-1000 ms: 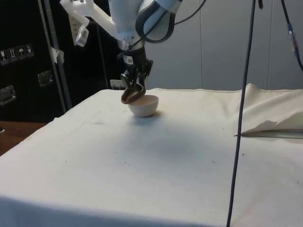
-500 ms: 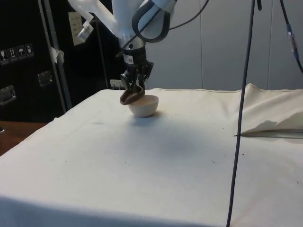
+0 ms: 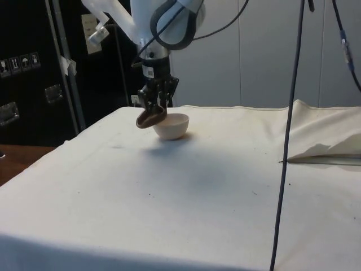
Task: Pour the coffee beans from the cup into the bowl.
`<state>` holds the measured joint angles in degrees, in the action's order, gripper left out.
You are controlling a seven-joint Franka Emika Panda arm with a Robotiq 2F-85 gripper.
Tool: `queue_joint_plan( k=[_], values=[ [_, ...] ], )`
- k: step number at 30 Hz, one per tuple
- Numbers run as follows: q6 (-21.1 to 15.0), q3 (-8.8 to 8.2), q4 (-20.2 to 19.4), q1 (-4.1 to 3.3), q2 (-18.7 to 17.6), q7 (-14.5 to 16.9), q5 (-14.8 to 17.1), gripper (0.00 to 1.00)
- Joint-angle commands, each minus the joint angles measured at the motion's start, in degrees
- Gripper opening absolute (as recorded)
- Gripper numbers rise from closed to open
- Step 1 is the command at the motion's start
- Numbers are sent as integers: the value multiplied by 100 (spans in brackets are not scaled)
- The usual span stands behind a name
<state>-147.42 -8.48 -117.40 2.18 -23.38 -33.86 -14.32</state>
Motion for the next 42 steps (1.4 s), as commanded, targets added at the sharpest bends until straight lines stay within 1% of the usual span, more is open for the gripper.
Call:
queue_joint_plan(
  k=[1, 2, 3, 4, 9, 10, 11, 12, 17, 19, 20, 21, 22, 28, 29, 30, 31, 32, 37, 39, 40, 41, 42],
  values=[
    [-63, 86, -63, 17, 46, 34, 132, 1],
    [-63, 97, -63, 11, 46, 34, 160, 1],
    [0, 29, -6, -11, 6, 0, 57, 1],
    [-63, 115, -63, 11, 46, 34, 183, 1],
    [-69, 235, -57, -17, 46, 34, 378, 1],
    [0, 155, -6, -40, 6, -6, 252, 1],
    [-69, 235, -57, -17, 46, 34, 378, 1],
    [-74, 269, -57, -29, 34, 23, 418, 1],
    [-92, 372, -63, -52, -6, -17, 527, 1],
    [-97, 390, -63, -52, -11, -29, 544, 1],
    [-6, 344, -34, -74, -6, -52, 458, 1],
    [-109, 413, -63, -57, -23, -40, 561, 1],
    [-120, 447, -69, -63, -40, -46, 607, 1],
    [-252, 579, -74, -57, -172, -29, 814, 1],
    [-269, 596, -74, -57, -189, -23, 848, 1],
    [-201, 527, -46, -97, -201, -69, 756, 1],
    [-298, 619, -74, -63, -218, -23, 877, 1],
    [-327, 636, -74, -57, -241, -23, 905, 1],
    [-435, 733, -69, -52, -344, -6, 1054, 1],
    [-498, 796, -63, -46, -401, 11, 1152, 1],
    [-401, 693, -46, -103, -384, -57, 1031, 1],
    [-521, 814, -63, -46, -413, 17, 1186, 1],
    [-550, 837, -63, -40, -430, 29, 1220, 1]
  ],
)
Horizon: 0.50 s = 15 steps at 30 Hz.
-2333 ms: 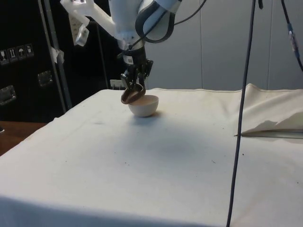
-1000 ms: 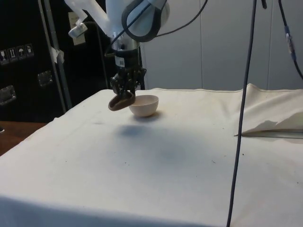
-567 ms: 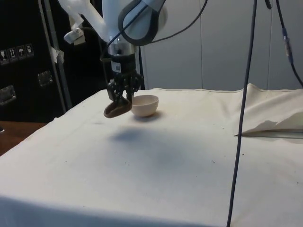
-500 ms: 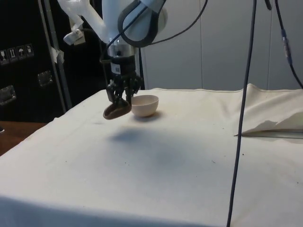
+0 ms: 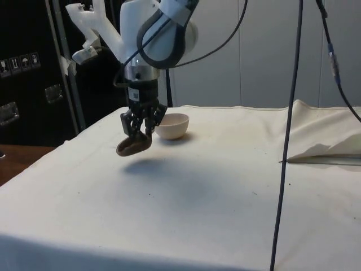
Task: Pour the coffee beans from the cup into the bowl.
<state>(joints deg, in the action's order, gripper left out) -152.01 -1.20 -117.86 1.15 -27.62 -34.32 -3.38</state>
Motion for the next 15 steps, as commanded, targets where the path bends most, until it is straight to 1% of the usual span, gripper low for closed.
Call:
queue_joint_plan(
  k=[1, 3, 6, 7, 8, 12, 14, 15],
  values=[
    [-115, 132, -17, 63, -23, 80, 160, 1],
    [-172, 189, -17, 74, -57, 120, 275, 1],
    [-229, 229, -17, 74, -86, 183, 407, 1],
    [-138, 115, 0, 0, -80, 103, 286, 1],
    [-246, 246, -17, 74, -103, 201, 453, 1],
    [-309, 292, -17, 86, -143, 304, 625, 1],
    [-304, 281, -17, 74, -149, 338, 659, 1],
    [-235, 178, 0, 0, -149, 258, 567, 1]
  ],
)
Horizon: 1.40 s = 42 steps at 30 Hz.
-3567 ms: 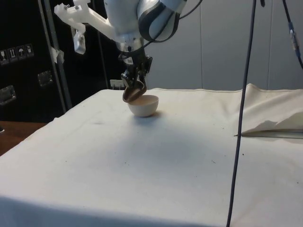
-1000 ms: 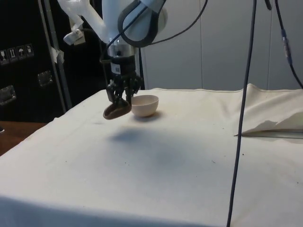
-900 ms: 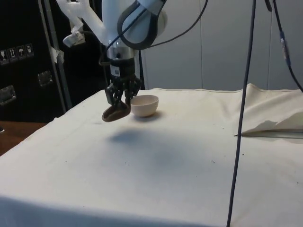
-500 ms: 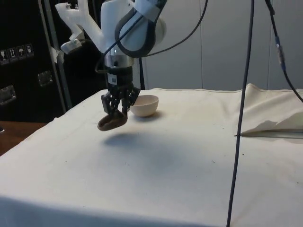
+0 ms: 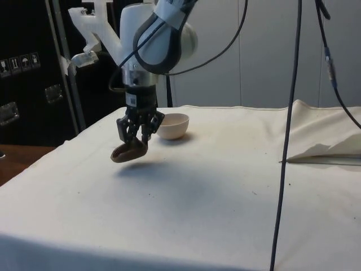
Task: Pour the coffee beans from the cup into the bowl.
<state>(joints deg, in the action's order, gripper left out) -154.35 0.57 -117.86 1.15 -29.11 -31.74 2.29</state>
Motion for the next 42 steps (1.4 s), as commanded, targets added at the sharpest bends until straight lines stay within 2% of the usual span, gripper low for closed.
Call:
queue_joint_plan(
  k=[1, 8, 9, 10, 11, 17, 18, 19, 20, 21, 27, 28, 29, 30, 31, 36, 37, 38, 42],
  values=[
    [-57, 92, -11, 63, 0, 80, 97, 1],
    [-23, 69, 0, 46, -11, 69, 92, 3],
    [-17, 63, 0, 46, -17, 69, 92, 11],
    [6, 0, 0, 0, -11, 17, 17, 18],
    [-17, 63, 0, 46, -17, 69, 86, 18],
    [-11, 63, 6, 46, -23, 63, 86, 49],
    [-11, 63, 6, 46, -23, 63, 86, 60],
    [-11, 63, 6, 46, -23, 63, 86, 65],
    [6, 0, 0, 0, -11, 17, 17, 70],
    [-11, 63, 6, 46, -23, 63, 86, 70],
    [-34, 63, -29, 46, -6, 63, 86, 100],
    [-29, 63, -34, 46, 17, 69, 86, 100],
    [6, 0, 0, 0, -17, 17, 17, 100],
    [-29, 63, -34, 46, 17, 69, 86, 100],
    [-6, 69, -57, 52, 69, 80, 92, 100],
    [86, 40, -120, 34, 269, 69, 69, 100],
    [74, 0, -97, 0, 223, 29, 17, 100],
    [103, 34, -138, 29, 298, 69, 63, 100],
    [195, 6, -155, 11, 418, 52, 29, 100]
  ],
)
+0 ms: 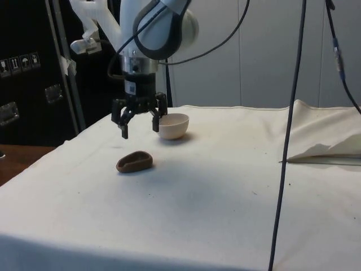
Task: Pour the coffee beans from the cup into the bowl.
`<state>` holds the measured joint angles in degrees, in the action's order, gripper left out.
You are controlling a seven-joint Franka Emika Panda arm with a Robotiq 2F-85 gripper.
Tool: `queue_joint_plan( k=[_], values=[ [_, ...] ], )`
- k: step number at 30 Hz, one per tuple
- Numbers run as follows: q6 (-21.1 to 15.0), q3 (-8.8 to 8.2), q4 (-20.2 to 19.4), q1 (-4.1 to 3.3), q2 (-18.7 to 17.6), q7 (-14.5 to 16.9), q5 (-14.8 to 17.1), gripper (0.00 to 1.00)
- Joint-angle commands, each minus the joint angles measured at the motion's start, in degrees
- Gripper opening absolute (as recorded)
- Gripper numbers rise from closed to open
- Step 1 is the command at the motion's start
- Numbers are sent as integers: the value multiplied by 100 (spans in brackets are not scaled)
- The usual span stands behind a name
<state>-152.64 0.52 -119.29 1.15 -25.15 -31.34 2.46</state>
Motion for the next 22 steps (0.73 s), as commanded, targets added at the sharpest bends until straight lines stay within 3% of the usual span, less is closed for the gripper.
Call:
queue_joint_plan(
  k=[1, 10, 13, 14, 15, 22],
  values=[
    [46, 6, -11, 6, 52, 6, 0, 100],
    [344, -92, 17, -57, 246, -86, -269, 100],
    [435, -97, 34, -52, 298, -103, -344, 100],
    [384, -34, 40, -6, 264, -23, -252, 100],
    [470, -97, 40, -52, 321, -109, -367, 100],
    [653, -74, 69, -23, 435, -97, -464, 100]
  ],
)
